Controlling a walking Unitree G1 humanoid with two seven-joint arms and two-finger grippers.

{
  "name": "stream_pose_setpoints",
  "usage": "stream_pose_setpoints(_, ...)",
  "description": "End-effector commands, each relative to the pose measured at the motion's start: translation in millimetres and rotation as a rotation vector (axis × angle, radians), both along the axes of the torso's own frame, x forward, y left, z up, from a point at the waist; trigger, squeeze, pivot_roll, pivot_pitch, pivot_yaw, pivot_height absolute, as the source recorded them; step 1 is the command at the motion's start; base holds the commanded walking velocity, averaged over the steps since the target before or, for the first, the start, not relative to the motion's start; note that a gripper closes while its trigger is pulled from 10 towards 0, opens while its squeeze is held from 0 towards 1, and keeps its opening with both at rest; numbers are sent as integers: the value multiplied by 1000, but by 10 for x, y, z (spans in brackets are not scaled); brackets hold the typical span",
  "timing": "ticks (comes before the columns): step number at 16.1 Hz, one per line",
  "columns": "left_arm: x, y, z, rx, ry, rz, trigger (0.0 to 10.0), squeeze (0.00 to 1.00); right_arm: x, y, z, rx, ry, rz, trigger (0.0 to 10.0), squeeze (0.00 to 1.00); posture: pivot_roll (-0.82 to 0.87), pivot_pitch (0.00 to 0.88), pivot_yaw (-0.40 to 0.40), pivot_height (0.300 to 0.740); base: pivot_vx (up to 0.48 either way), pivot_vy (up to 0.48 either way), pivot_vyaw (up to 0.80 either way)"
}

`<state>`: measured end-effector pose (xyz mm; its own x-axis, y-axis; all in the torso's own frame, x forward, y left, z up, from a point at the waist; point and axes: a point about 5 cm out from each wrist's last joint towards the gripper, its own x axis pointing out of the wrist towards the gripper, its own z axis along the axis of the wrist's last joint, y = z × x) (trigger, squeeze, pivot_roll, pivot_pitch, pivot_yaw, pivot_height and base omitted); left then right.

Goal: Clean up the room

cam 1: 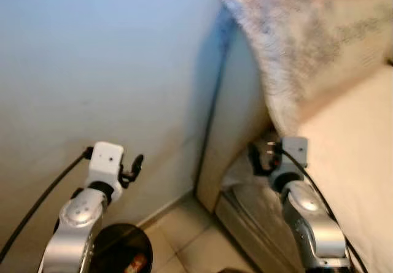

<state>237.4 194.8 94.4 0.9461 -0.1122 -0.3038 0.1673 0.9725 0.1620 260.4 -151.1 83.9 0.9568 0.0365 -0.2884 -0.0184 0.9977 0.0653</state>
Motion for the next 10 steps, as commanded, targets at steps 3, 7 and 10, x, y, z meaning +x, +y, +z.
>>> stream_pose_setpoints(3,27,-74,15,-8,1,-34,10000,0,2,-21,-91,3,96,84,10000,1000,126,0,-28,740,0,0,-800)
stream_pose_setpoints(7,-1,-82,-18,10,25,-71,10000,0,-18,-45,-65,74,182,344,10000,1000,124,0,-28,740,0,0,-800)
stream_pose_setpoints(10,-4,-102,-15,6,24,-82,10000,0,88,-222,-45,74,117,162,10000,1000,126,0,-29,740,0,0,-785)
